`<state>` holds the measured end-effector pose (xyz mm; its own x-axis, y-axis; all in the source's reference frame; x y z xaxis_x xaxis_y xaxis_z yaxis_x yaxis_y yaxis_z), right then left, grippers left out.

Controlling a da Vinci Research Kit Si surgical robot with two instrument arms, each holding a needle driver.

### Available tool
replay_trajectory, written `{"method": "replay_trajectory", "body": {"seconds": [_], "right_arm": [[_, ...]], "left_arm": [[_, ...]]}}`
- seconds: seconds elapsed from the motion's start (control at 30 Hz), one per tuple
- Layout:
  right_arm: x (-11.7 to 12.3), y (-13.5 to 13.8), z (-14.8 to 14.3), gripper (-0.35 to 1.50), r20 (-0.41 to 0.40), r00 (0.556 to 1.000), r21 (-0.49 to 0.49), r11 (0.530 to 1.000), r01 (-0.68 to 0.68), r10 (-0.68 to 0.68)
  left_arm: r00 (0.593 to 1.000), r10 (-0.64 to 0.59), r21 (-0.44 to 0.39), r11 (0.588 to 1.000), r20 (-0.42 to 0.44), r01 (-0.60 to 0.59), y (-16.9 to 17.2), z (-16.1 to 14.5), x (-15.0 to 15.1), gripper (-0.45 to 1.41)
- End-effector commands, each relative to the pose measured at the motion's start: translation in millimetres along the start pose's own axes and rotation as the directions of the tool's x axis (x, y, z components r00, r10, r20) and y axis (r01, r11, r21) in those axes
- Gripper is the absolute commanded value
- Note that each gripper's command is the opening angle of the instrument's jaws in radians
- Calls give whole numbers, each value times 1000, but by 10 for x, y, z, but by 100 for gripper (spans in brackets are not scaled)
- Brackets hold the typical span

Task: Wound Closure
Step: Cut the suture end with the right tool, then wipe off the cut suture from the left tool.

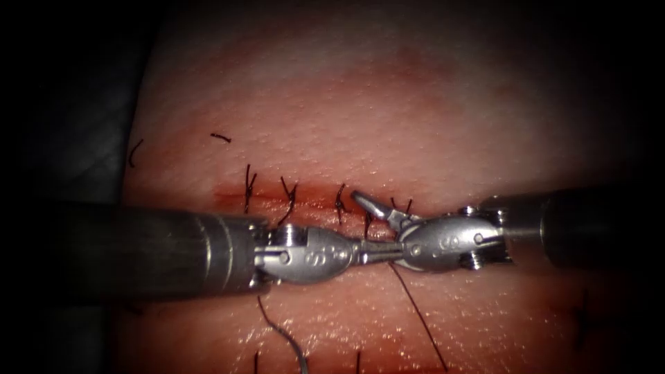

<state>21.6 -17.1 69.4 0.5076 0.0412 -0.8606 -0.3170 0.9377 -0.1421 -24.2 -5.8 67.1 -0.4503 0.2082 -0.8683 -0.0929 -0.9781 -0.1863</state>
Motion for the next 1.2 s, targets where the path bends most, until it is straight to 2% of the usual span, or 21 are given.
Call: {"method": "replay_trajectory", "body": {"seconds": [0.03, 0.13, 0.23, 0.3, 0.33, 0.37, 0.57, 0.6, 0.67, 0.7, 0.77, 0.8, 0.93, 1.03, 1.13, 1.2], "right_arm": [[-2, -5, 9, 136, 0, 1000, 0, 1000, 4, -4], [-3, -3, 10, 126, 1, 1000, 2, 1000, 4, -4], [-4, -3, 9, 83, 15, 1000, 31, 999, 23, -24], [-5, -2, 8, 24, 22, 999, 50, 998, 42, -43], [-6, -2, 7, -12, 24, 998, 56, 997, 48, -49], [-7, -1, 6, -35, 27, 998, 61, 997, 49, -50], [-7, 0, 4, -35, 38, 998, 97, 994, 49, -52], [-7, 2, 3, 14, 36, 998, 107, 993, 48, -52], [-6, 4, -3, 74, 16, 999, 88, 995, 48, -49], [-5, 5, -5, 111, 7, 999, 68, 997, 46, -47], [-2, 9, -13, 142, 6, 1000, 7, 1000, 22, -22], [0, 11, -17, 147, -3, 1000, -9, 1000, 18, -18], [8, 15, -44, 147, -28, 1000, 5, 1000, 12, -12], [12, 19, -77, 147, -33, 999, 26, 1000, 10, -9], [12, 24, -104, 147, -8, 1000, 6, 1000, 8, -7], [9, 29, -120, 147, -24, 1000, -13, 1000, 3, -3]], "left_arm": [[1000, 1, 0, 1000, 0, -1, 1, 7, -3, -45], [1000, 2, 1, 1000, 1, -2, 2, 7, -3, -45], [1000, 2, 1, 1000, 0, -2, 3, 7, -3, -45], [1000, 2, 0, 1000, 0, -2, 3, 7, -3, -45], [1000, 2, 0, 1000, 1, -2, 3, 7, -3, -45], [1000, 3, 0, 1000, 1, -3, 3, 7, -3, -45], [1000, 4, -2, 1000, 0, -4, 5, 4, -3, -45], [1000, 5, -3, 1000, -1, -5, 6, 3, -3, -45], [1000, 6, -6, 1000, -2, -6, 8, -1, -2, -45], [1000, 6, -7, 1000, -2, -6, 8, -2, -2, -45], [1000, 8, -12, 1000, -4, -8, 12, -8, -1, -45], [1000, 10, -15, 1000, -5, -10, 13, -11, -1, -45], [1000, 16, -6, 1000, -13, -16, 23, -33, 0, -45], [1000, 24, 15, 1000, -6, -24, 35, -66, -3, -45], [1000, 29, 35, 999, 0, -29, 42, -93, -10, -45], [999, 31, 48, 998, 5, -32, 46, -111, -17, -45]]}}
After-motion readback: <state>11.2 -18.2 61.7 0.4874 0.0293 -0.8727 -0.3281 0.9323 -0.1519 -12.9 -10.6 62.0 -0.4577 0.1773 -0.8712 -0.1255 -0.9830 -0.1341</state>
